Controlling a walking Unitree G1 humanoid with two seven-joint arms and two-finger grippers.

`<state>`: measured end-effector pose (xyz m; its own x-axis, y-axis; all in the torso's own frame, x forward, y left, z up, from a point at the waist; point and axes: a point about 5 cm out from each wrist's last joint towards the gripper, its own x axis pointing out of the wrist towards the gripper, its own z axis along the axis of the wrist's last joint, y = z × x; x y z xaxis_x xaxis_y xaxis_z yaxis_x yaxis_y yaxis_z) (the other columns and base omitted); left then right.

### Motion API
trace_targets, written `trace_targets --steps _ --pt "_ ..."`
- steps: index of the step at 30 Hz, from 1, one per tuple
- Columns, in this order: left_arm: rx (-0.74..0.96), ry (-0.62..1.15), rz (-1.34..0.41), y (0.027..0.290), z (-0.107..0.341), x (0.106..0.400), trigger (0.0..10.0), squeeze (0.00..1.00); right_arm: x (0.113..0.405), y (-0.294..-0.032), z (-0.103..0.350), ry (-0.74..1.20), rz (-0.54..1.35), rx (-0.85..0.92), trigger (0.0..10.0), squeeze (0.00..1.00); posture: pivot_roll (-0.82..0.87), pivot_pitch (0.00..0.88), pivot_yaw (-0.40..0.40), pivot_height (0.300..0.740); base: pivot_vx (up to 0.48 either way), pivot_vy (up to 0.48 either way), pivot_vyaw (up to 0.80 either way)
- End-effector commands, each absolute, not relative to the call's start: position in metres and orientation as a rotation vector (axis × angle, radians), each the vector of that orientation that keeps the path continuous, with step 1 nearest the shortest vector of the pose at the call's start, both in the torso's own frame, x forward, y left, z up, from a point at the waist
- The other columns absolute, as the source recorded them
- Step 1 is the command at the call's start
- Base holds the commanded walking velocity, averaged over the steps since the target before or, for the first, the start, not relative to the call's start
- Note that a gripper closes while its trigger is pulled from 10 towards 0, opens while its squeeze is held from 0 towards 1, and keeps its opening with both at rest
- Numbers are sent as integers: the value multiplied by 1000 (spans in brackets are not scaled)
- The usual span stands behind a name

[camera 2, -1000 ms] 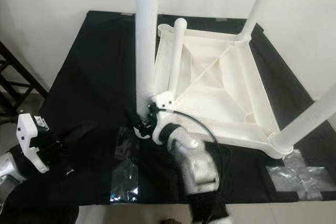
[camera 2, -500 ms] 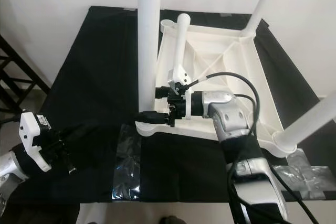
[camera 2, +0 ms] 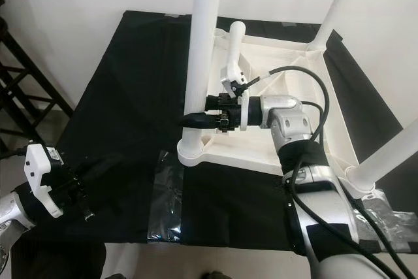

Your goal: Building children table

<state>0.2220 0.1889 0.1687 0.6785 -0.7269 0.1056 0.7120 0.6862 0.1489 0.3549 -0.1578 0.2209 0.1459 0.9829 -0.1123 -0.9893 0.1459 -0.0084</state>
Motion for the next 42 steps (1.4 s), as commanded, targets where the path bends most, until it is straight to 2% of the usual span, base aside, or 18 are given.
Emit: trace_targets --steps 1,4,6,8,9,21,22,23,24,25,26,28,31,32,33,34,35,42 --pt "94 -155 -818 187 168 220 10000 0 344 -162 204 123 1428 -79 0 0 103 132 -57 740 0 0 0" --pt "94 -159 -817 187 169 220 10000 0 330 -157 189 108 1355 -99 0 0 89 142 -64 740 0 0 0" --pt "94 -162 -815 189 171 219 10000 0 308 -124 160 86 1053 -83 0 0 77 161 -61 740 0 0 0" --pt "94 -162 -815 189 171 219 10000 0 308 -124 160 86 1053 -83 0 0 77 161 -61 740 0 0 0" --pt "95 -163 -814 190 172 219 10000 0 300 -111 153 52 831 -38 0 0 77 161 -61 740 0 0 0" --pt "96 -157 -822 193 173 219 10000 0 271 -95 141 169 648 -64 0 0 65 173 -53 740 0 0 0" --pt "96 -159 -814 193 173 218 10000 0 272 -93 142 162 665 -61 1020 0 70 172 -58 740 0 0 0" --pt "96 -159 -814 193 173 218 10000 0 272 -93 142 162 665 -61 1020 0 70 172 -58 740 0 0 0" --pt "95 -159 -814 193 173 218 10000 0 272 -87 146 158 741 -38 10000 0 71 169 -54 740 0 0 0" --pt "95 -159 -814 193 173 218 10000 0 271 -83 151 144 795 -20 10000 0 71 169 -54 740 0 0 0" --pt "94 -159 -816 192 173 218 10000 0 268 -77 161 108 947 9 10000 1000 73 167 -48 740 0 0 0" --pt "91 -158 -817 192 173 218 10000 0 257 -73 186 -41 1203 7 10000 1000 73 163 -47 740 0 0 0" --pt "90 -158 -817 191 173 219 10000 0 260 -77 192 -73 1262 1 10000 1000 79 158 -51 740 0 0 0" --pt "90 -158 -817 191 173 219 10000 0 269 -85 195 -84 1296 -35 10000 933 85 154 -55 740 0 0 0" --pt "91 -158 -817 190 172 220 10000 0 275 -90 196 -79 1311 -66 10000 278 86 153 -56 740 0 0 0" --pt "91 -158 -817 190 172 220 10000 0 275 -90 196 -79 1311 -66 10000 278 86 153 -56 740 0 0 0" --pt "91 -158 -816 190 172 220 10000 0 284 -95 199 -86 1314 -94 10000 0 86 150 -58 740 0 0 0" --pt "92 -157 -816 189 171 221 10000 0 309 -97 207 -63 1382 -124 10000 0 99 142 -58 740 0 0 0"
